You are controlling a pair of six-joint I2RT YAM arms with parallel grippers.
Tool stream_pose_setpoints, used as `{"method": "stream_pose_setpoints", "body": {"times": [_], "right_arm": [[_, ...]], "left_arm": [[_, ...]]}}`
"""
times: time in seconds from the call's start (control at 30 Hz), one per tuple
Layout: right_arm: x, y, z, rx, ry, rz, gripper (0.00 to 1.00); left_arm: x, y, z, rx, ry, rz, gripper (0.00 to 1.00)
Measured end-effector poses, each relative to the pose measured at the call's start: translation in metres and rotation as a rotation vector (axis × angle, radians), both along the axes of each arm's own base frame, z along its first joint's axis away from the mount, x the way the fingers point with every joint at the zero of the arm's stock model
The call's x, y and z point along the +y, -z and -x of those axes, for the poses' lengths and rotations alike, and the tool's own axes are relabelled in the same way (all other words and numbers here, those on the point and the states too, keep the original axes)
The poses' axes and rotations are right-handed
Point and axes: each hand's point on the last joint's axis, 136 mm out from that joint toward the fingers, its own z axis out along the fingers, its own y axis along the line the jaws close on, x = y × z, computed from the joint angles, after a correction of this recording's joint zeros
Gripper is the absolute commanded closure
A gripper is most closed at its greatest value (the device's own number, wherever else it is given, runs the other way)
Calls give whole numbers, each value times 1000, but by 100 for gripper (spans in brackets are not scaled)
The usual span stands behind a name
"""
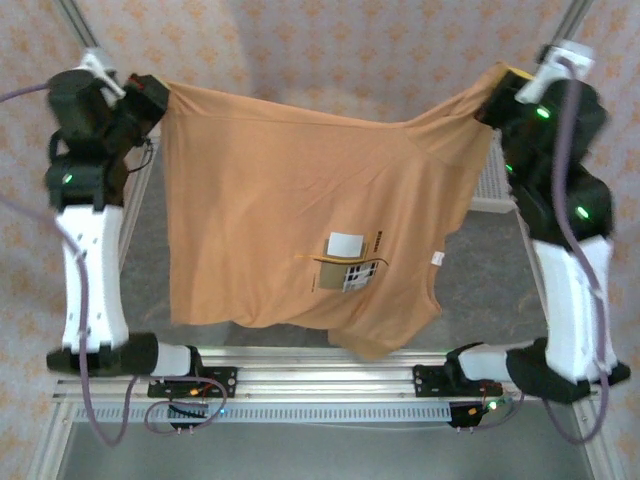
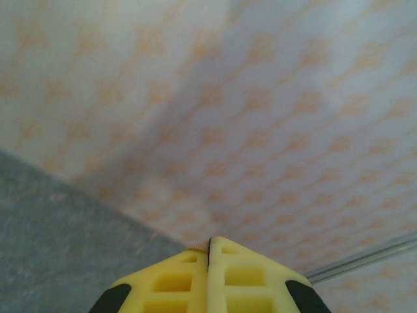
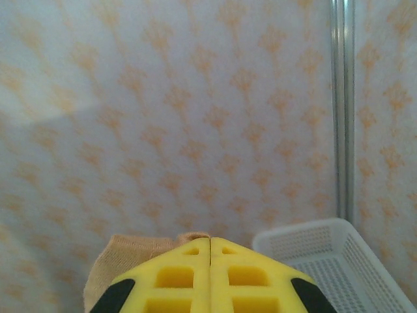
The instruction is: Fold the inside-out t-shirt
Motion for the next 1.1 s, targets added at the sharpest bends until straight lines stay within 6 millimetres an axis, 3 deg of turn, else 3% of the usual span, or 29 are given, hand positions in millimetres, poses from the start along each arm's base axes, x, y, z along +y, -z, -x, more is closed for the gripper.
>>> {"method": "stream_pose_setpoints", "body": {"times": [0.07, 0.2, 0.23, 0.27, 0.3, 0.33, 0.37, 0.43, 0.5, 0.57, 0.67, 0.8, 0.87, 0.97, 1.1], "right_arm": [[10, 33, -42, 86, 19, 50, 100], [26, 125, -131, 296, 34, 123, 100], [29, 149, -151, 344, 29, 133, 96], [32, 172, -171, 392, 24, 140, 82], [36, 192, -192, 432, 18, 139, 64], [40, 211, -214, 464, 9, 136, 50], [45, 224, -230, 486, 1, 132, 42], [54, 251, -262, 511, -24, 111, 35], [61, 279, -271, 564, -45, 91, 34], [64, 304, -262, 656, -59, 77, 34], [70, 323, -239, 753, -84, 45, 34], [83, 351, -178, 900, -134, -6, 34], [93, 370, -140, 964, -166, -38, 34], [103, 409, -78, 1065, -205, -100, 34], [94, 474, -20, 1196, -179, -184, 34]], "left_arm": [[2, 51, -36, 118, 16, 21, 100], [8, 153, -99, 328, 32, 58, 100], [9, 178, -112, 374, 34, 65, 100], [10, 201, -125, 416, 37, 73, 99], [10, 225, -139, 455, 43, 76, 84], [12, 250, -153, 492, 49, 73, 62], [11, 269, -162, 519, 55, 68, 50], [9, 308, -173, 587, 66, 52, 37], [4, 326, -170, 635, 69, 32, 37], [-3, 324, -164, 646, 74, 1, 37], [-22, 295, -139, 612, 96, -47, 38], [-67, 247, -76, 513, 178, -79, 39], [-92, 243, -48, 477, 236, -83, 39], [-124, 277, -14, 520, 322, -70, 39], [-131, 371, 21, 732, 343, -52, 39]]}}
